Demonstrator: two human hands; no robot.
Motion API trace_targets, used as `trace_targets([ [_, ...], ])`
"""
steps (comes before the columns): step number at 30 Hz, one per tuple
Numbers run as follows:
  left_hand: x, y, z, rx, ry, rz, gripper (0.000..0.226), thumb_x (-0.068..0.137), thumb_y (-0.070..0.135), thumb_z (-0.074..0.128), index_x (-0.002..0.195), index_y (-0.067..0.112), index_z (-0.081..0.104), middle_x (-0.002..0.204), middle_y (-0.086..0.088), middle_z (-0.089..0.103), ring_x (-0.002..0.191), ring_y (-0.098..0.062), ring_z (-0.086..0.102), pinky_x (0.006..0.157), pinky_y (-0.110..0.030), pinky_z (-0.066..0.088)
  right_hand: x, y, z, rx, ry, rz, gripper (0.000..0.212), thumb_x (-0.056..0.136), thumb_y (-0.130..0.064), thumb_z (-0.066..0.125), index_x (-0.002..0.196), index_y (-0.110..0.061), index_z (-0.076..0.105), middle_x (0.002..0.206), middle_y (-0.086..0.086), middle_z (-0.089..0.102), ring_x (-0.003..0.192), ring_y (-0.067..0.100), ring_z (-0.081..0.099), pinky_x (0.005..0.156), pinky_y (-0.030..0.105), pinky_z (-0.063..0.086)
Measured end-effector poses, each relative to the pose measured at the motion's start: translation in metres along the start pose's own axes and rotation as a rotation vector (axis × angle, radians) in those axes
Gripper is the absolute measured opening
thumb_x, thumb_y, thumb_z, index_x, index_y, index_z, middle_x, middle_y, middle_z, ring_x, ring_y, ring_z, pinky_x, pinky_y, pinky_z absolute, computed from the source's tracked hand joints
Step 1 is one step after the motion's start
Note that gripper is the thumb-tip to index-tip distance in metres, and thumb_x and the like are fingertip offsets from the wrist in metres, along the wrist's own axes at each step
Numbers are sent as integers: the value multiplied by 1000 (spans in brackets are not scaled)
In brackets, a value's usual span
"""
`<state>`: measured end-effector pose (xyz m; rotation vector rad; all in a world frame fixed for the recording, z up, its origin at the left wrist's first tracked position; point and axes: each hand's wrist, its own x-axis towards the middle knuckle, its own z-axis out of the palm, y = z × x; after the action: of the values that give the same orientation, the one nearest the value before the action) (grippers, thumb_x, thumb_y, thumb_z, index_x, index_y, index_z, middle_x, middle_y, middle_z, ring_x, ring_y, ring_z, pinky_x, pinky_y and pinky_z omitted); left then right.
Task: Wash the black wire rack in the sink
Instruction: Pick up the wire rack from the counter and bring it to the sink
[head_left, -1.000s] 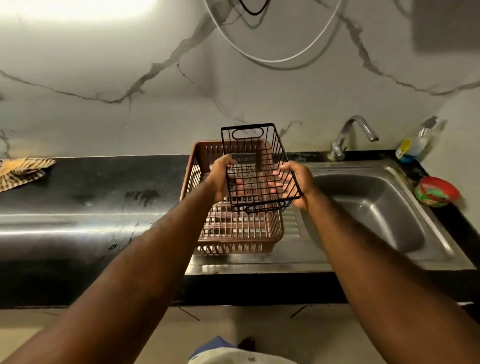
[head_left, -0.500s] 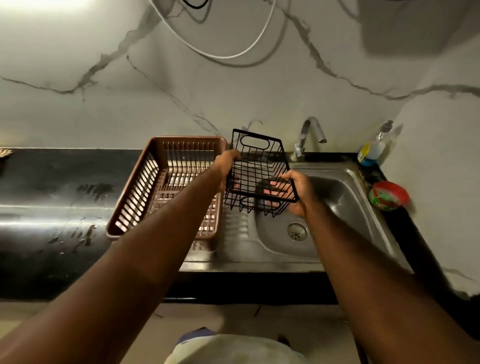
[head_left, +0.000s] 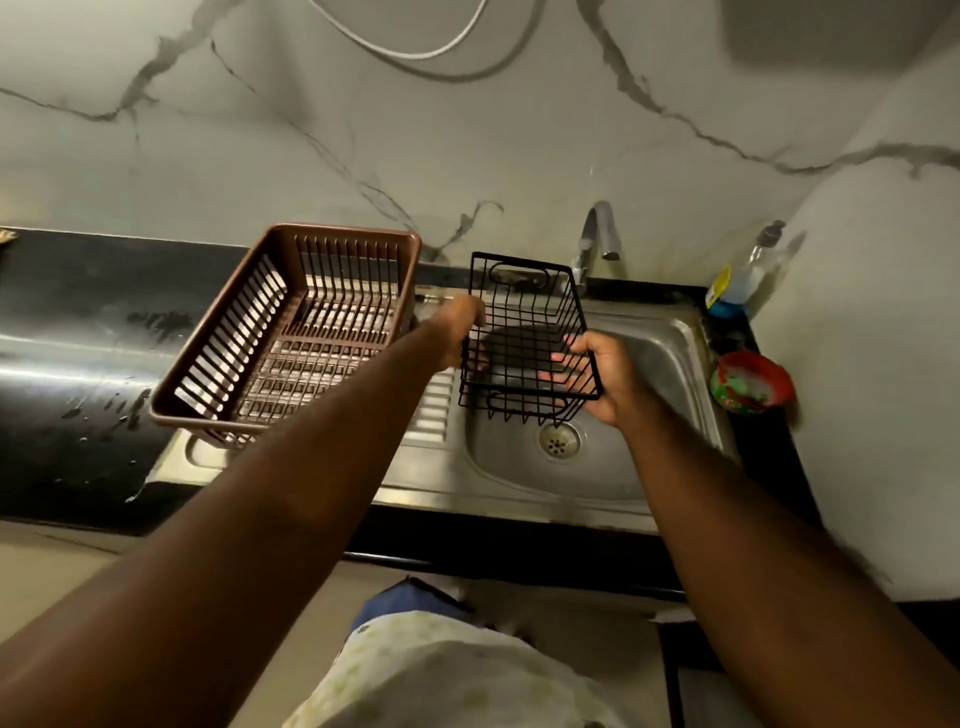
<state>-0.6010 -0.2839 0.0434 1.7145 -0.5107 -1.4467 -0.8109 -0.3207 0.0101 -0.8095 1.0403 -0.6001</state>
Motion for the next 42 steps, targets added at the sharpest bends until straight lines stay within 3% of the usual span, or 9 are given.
trace_targets([
  [4,31,-15,9,123,-103,-68,8,70,7,43,77,12,43,83,-13,56,76,-30,61,55,-36,55,10,7,-16,-37,55,65,30,92,-8,34,101,-12,62,89,8,76,90,31,70,73,37,61],
  [8,67,-38,19,208,-155,-105,14,74,-2,37,72,8,47,85,-16,53,85,-35,60,82,-46,59,28,23,-40,-103,132,117,39,86,-10,42,121,-20,57,119,7,63,108,33,67,90,58,55],
  [13,99,-63,40,262,-182,-164,34,91,-7,25,66,7,44,67,-13,46,62,-28,50,79,-46,53,49,49,-67,-130,204,175,42,92,-13,40,132,-22,51,124,4,60,105,31,68,94,62,51],
  [16,116,-77,50,306,-167,-178,30,92,-10,26,75,4,45,67,-12,43,60,-27,48,89,-50,51,58,65,-75,-128,245,242,43,88,-5,39,128,-16,52,110,11,64,88,30,69,82,53,55],
  [21,141,-95,68,470,-119,-143,27,103,-1,32,87,0,54,76,-15,51,61,-25,53,56,-35,50,79,85,-90,-240,284,219,34,94,3,40,121,-13,52,110,12,58,93,33,65,68,41,55],
  [28,168,-110,86,784,-49,12,33,104,4,43,131,-12,55,72,0,43,61,-10,41,55,-25,40,112,96,-107,-372,283,249,48,96,12,27,130,-13,48,93,8,44,62,15,39,36,19,33],
  [33,189,-124,84,869,-65,-44,26,104,6,44,123,-6,58,96,-10,58,84,-19,57,78,-26,51,136,105,-114,-436,248,273,42,96,10,30,122,-18,47,97,7,44,67,14,38,52,27,33],
  [38,208,-135,86,938,-99,-32,10,104,5,44,100,11,52,87,-6,51,74,-12,50,67,-20,48,149,116,-124,-531,239,312,43,93,15,33,119,-17,46,90,0,47,73,12,44,57,26,39],
  [42,224,-144,92,842,-87,-60,16,100,0,48,112,6,57,99,-9,55,85,-17,55,83,-31,53,155,119,-132,-548,215,279,67,90,20,34,147,-15,40,138,5,46,119,22,48,102,42,45],
])
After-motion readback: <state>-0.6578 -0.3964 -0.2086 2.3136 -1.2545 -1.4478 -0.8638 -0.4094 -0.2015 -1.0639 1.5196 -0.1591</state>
